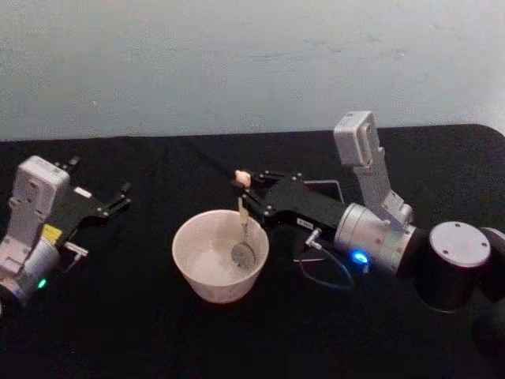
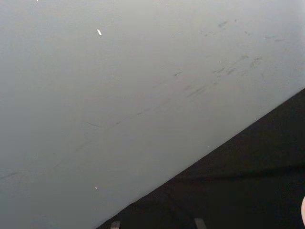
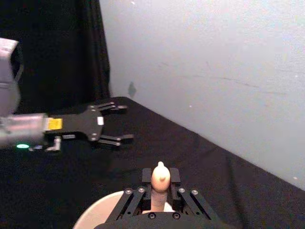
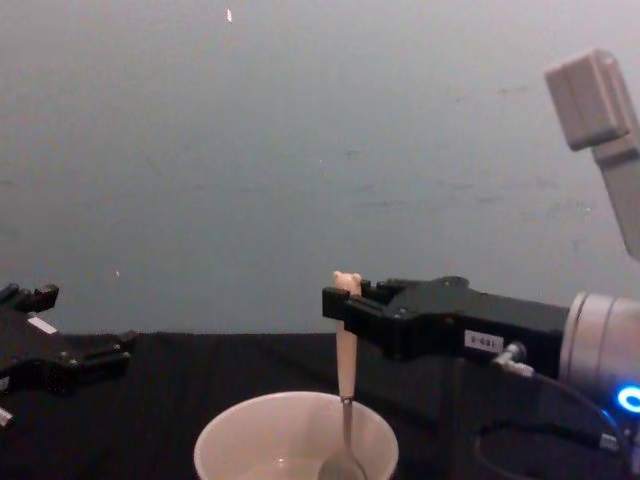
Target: Pick up the stirring spoon with one hand, stir inside the cup, then place it back in its original position.
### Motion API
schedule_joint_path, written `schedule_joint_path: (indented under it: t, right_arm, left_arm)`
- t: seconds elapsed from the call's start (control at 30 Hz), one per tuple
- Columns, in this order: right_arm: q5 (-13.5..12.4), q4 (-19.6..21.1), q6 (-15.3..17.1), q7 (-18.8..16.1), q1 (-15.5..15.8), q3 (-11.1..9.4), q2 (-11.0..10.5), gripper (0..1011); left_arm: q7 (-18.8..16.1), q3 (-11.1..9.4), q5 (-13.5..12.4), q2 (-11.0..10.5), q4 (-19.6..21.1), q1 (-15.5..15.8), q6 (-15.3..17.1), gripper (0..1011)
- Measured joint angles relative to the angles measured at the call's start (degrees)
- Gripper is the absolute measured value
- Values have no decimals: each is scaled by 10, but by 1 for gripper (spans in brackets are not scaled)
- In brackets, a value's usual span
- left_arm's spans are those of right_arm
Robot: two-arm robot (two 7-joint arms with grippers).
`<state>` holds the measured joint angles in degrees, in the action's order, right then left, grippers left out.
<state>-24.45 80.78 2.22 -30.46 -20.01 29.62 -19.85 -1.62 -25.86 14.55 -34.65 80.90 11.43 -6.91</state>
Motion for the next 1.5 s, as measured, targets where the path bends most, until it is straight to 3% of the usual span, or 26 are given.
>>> schedule_joint_path:
  t: [0.23, 0.4, 0.63, 0.9, 1.2, 1.5]
  right_arm:
    - [-19, 34, 10, -13, 20, 5, -16, 214]
    - [-21, 36, 11, -15, 21, 15, -15, 214]
    - [-21, 26, 13, -16, 8, 34, -2, 214]
    - [-11, -14, 12, -13, -20, 49, 24, 214]
    - [0, -69, 1, 4, -53, 42, 48, 214]
    - [4, -83, -2, 12, -57, 25, 45, 214]
  left_arm:
    - [0, 0, 0, 0, 0, 0, 0, 1001]
    - [0, 0, 0, 0, 0, 0, 0, 1001]
    - [0, 0, 0, 0, 0, 0, 0, 1001]
    - [0, 0, 0, 0, 0, 0, 0, 1001]
    - [0, 0, 0, 0, 0, 0, 0, 1001]
    - [0, 0, 0, 0, 0, 0, 0, 1002]
